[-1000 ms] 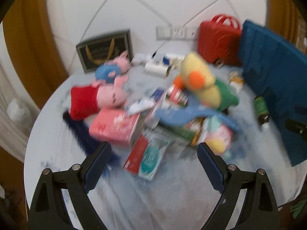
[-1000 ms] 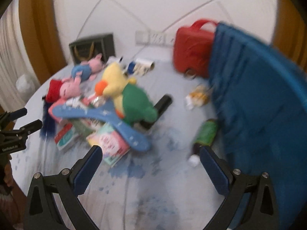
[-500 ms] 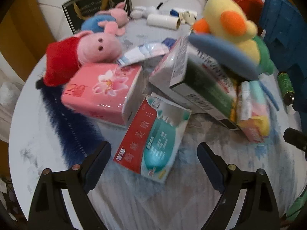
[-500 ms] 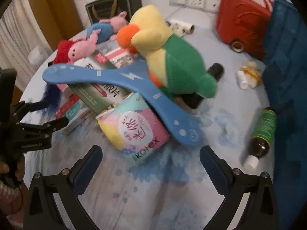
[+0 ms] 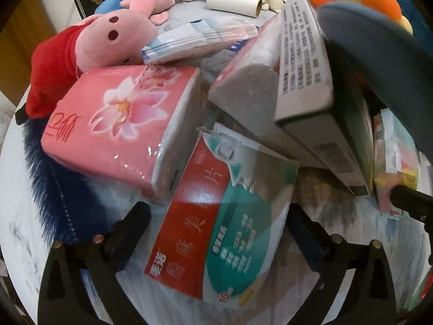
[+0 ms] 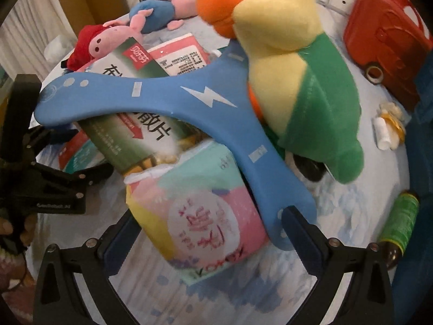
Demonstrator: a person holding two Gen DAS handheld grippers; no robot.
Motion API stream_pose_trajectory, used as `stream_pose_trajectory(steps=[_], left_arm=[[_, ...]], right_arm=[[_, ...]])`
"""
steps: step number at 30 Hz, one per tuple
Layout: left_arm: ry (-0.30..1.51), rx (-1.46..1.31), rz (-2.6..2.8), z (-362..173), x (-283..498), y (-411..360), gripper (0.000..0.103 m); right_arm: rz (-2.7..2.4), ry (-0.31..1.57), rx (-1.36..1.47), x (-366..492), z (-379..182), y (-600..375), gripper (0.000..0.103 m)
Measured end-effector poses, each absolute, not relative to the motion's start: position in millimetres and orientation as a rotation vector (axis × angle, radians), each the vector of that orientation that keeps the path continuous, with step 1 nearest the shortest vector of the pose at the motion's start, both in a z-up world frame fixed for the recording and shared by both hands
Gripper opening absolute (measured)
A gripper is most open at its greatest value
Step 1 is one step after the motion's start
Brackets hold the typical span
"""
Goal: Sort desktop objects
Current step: 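Grasp the red-and-teal medicine box with the left tool while the right tool grasps the Kotex pack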
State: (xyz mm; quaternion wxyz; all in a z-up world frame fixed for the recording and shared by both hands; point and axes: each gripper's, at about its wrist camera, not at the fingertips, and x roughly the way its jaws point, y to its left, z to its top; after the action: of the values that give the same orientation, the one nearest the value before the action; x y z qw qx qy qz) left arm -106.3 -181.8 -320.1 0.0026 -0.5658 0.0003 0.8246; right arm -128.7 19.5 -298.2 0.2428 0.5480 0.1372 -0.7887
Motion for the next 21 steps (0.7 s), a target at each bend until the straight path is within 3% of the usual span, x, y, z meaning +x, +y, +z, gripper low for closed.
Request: stream_pose_trajectory(steps=[13,21], left_arm=[[-0.017,-1.780,2.600,-316,-95,-171,0.101],[-0.048,-1.820,2.603,-309,-75,-162,0.096]], right_arm=[[-2.160,0.480,1.508,-131,-308,10,0.103],[-2.112,0.320,1.649,-106,-320,31,0.102]])
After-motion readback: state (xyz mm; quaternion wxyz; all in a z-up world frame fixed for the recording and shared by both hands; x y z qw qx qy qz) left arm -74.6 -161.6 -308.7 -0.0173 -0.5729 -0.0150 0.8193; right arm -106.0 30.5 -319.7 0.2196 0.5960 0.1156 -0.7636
